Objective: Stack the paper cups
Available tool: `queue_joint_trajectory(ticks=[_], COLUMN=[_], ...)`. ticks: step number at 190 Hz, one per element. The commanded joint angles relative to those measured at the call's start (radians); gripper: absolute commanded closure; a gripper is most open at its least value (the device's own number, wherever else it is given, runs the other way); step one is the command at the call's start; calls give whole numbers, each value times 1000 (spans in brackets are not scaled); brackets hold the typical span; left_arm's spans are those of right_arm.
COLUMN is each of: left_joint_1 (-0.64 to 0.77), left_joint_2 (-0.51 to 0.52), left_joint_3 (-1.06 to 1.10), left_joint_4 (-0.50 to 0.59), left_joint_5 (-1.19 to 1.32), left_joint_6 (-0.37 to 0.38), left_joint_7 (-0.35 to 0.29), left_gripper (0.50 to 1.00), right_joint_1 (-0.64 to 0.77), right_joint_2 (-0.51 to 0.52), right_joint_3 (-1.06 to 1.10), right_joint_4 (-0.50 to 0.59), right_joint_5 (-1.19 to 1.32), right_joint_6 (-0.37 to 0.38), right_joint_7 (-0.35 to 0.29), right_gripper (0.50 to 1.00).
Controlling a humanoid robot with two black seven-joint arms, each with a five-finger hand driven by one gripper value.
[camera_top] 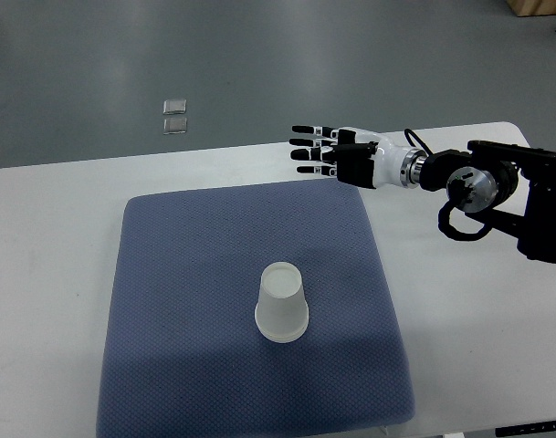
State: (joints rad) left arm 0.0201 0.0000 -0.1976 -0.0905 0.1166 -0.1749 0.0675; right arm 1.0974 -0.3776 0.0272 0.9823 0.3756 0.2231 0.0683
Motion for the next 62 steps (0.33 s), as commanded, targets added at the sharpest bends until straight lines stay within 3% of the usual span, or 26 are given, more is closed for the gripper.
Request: queue_joint_trajectory(ticks=[1, 62], left_joint_1=[0, 0], left_joint_2=[0, 0], left_joint_3=[1, 0], left_joint_4=[0, 0], left_joint_5=[0, 0], left_joint_6=[0, 0], left_joint_7=[0, 0], left_gripper=[500, 500], right_joint_1=[-47, -123], right_joint_2=[12, 29], right_joint_3=[65, 161], right_joint_4=[-20, -56], right_joint_5=[60, 42], right_joint_6=[-4, 9], right_joint_7=[1, 11], right_gripper=[581, 576])
